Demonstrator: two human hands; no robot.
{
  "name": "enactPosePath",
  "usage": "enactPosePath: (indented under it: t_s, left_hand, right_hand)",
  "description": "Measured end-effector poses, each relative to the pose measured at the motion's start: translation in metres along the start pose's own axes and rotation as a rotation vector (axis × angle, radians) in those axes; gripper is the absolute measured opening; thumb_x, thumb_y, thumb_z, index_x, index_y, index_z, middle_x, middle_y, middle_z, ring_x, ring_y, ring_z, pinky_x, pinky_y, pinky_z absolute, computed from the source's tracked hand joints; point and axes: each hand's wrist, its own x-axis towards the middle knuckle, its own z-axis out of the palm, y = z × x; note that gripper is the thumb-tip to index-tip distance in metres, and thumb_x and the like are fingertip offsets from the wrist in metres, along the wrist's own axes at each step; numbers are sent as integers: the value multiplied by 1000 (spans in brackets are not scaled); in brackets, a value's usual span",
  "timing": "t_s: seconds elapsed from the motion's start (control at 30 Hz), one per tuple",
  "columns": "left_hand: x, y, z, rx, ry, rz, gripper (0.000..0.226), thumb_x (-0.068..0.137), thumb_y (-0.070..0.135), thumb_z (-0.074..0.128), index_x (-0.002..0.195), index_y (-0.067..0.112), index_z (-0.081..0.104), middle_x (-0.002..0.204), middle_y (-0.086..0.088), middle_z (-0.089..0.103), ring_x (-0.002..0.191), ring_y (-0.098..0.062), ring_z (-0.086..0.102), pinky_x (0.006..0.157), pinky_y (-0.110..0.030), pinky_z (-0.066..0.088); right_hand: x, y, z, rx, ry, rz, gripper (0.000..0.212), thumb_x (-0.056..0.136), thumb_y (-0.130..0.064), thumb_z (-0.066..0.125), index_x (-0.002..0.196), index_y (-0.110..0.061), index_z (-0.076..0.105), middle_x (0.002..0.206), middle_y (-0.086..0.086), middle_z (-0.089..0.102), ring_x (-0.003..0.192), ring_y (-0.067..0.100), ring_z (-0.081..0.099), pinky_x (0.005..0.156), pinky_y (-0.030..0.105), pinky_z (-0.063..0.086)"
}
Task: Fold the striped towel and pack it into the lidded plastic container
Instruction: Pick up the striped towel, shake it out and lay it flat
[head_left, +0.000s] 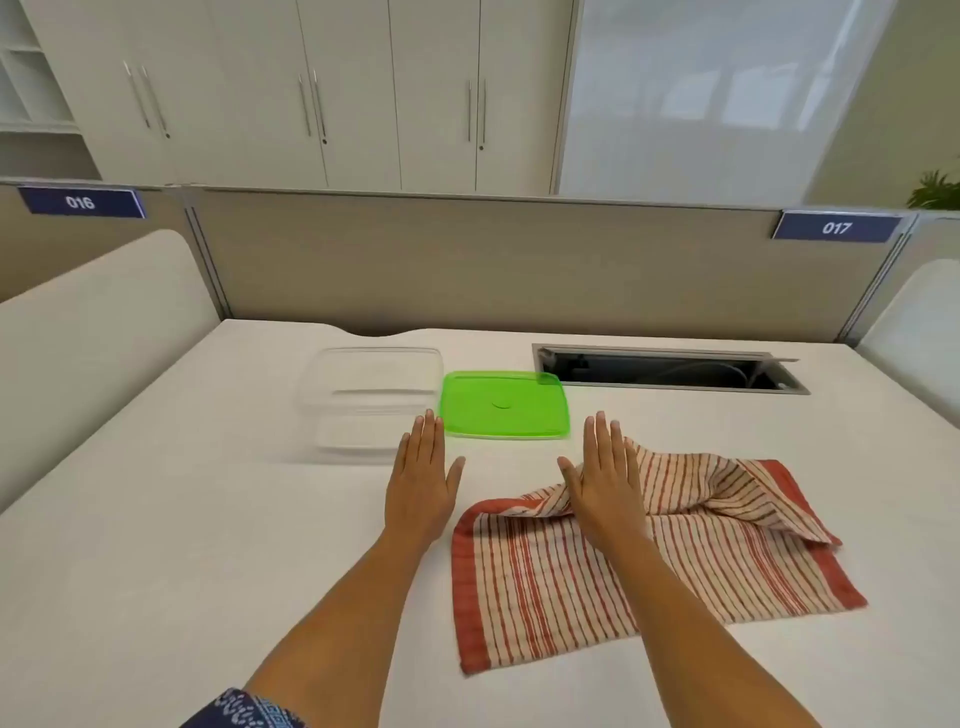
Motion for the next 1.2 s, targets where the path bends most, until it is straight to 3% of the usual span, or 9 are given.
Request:
enactPosePath:
  t_s: [0.2, 0.43, 0.63, 1.2]
  left_hand:
    - [-13, -7, 18, -9, 5, -16, 82, 84, 56, -10, 147, 8, 9, 158, -9, 9, 147, -21, 6, 117, -28, -4]
    - [-20, -12, 32, -77, -72, -48, 60, 98, 38, 26, 148, 12, 7, 159, -4, 6, 147, -16, 2, 117, -27, -4]
    - [-19, -13, 36, -122, -143, -59, 56, 99, 38, 24, 148, 13, 15, 159, -3, 12, 147, -15, 8, 119, -29, 4]
    - [-21, -16, 39, -88, -159, -48, 56, 98, 39, 23, 148, 15, 12, 159, -2, 10, 147, -14, 7, 119, -29, 3]
  right_hand:
    - [-20, 3, 19, 12, -65, 44, 63, 97, -49, 14, 141, -21, -22, 158, 0, -18, 145, 15, -17, 119, 34, -9]
    - [-26, 4, 29, 12, -211, 80, 62, 97, -50, 8, 149, -19, -3, 161, 0, -4, 147, 15, -7, 119, 34, -6]
    - [-27, 3, 26, 22, -216, 83, 62, 97, -50, 8, 150, -18, 6, 160, 0, 6, 148, 15, 0, 120, 35, -2]
    - [-28, 4, 31, -1, -194, 92, 60, 97, -48, 10, 150, -19, 8, 160, 0, 10, 148, 15, 4, 121, 35, 1]
